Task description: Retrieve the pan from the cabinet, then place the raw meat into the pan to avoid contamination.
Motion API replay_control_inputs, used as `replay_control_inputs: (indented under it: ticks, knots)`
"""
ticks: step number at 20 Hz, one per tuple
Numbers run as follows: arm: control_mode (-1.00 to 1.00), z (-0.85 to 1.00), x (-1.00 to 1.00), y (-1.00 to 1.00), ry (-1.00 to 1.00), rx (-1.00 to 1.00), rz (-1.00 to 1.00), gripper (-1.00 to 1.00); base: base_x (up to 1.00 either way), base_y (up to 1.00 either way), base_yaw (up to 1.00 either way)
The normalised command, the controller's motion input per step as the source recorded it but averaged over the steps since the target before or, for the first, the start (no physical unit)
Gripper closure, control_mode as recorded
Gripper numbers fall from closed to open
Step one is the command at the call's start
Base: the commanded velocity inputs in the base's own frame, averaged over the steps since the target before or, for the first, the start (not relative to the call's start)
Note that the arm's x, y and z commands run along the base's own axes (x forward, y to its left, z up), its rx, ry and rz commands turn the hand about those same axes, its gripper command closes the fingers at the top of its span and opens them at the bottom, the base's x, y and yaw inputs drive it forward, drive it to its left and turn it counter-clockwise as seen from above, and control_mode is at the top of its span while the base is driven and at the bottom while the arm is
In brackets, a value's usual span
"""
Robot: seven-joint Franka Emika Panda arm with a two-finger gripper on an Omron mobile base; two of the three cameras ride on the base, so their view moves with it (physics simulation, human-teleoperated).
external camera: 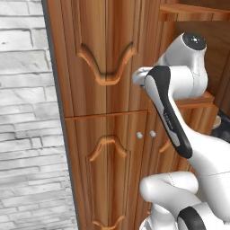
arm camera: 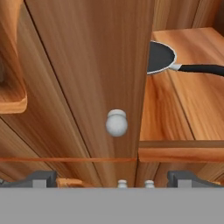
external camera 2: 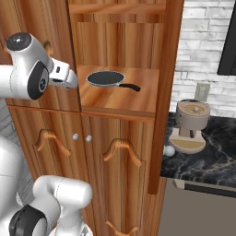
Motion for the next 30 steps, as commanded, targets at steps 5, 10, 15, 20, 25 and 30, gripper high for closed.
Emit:
replay_control_inputs:
  ticks: [5,10,15,20,25,30]
  knots:
    - [-1.00,-0.28,0.10,0.00,0.03,-0.02,0.00,-1.00,0.00,0.00,0.00]
    - [-1.00,-0.17,0.12,0.00,0.00,-0.02,0.00,-1.00,0.00,0.00,0.00]
    - [-1.00,-0.02,0.18,0.00,0.00,-0.01,0.00,-1.00,0.00,0.00,0.00]
    - [-1.00,0.00,0.19,0.00,0.00,0.00,0.00,-1.00,0.00,0.00,0.00]
    - [-1.00,0.00,0.29,0.00,0.00,0.00,0.00,-1.00,0.00,0.00,0.00]
    - [-1.00,0.00,0.27,0.00,0.00,0.00,0.00,-1.00,0.00,0.00,0.00]
